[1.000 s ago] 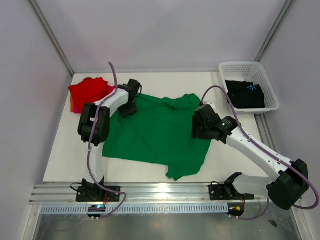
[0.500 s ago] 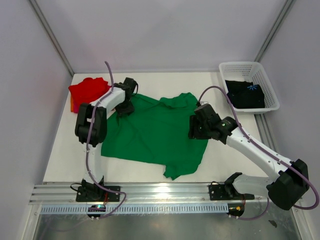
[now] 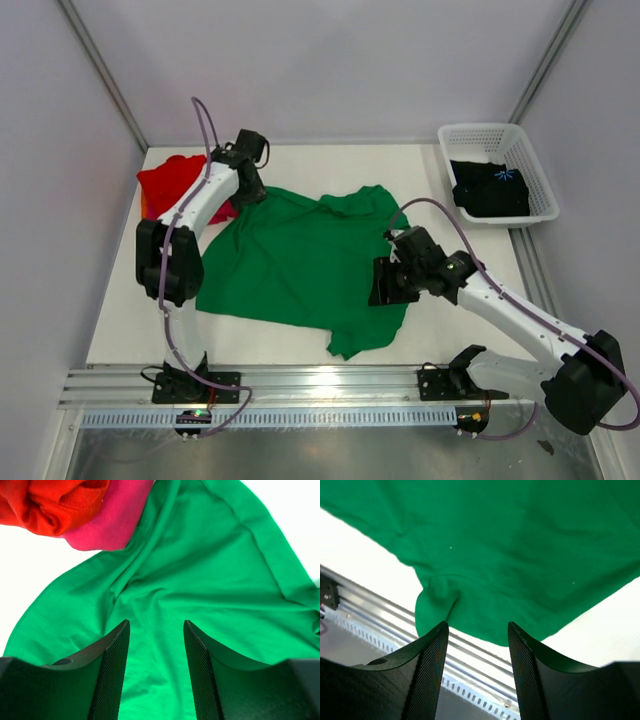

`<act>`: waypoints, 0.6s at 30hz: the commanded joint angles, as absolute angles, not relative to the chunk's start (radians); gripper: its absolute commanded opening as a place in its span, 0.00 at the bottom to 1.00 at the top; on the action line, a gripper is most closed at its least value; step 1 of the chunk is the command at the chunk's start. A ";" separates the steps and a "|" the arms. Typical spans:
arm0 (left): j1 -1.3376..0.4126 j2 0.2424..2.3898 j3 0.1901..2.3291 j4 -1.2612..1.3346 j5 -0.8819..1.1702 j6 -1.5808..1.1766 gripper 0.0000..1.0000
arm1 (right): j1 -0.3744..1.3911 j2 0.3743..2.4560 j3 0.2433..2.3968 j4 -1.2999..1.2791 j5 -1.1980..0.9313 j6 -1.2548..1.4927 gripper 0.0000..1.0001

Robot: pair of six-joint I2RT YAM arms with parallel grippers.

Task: Fold and stack the t-shirts
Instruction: Flatten out the tshirt

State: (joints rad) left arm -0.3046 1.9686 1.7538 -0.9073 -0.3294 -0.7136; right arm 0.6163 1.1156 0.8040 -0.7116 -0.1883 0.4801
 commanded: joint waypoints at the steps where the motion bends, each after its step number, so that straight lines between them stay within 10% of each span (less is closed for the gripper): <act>1: -0.301 1.921 1.775 -0.931 -0.322 -0.695 0.50 | 0.620 1.011 0.773 -0.750 -0.281 0.506 0.55; 18: -0.319 1.913 1.767 -0.951 -0.299 -0.707 0.50 | 0.949 0.773 0.855 -0.634 0.243 0.420 0.55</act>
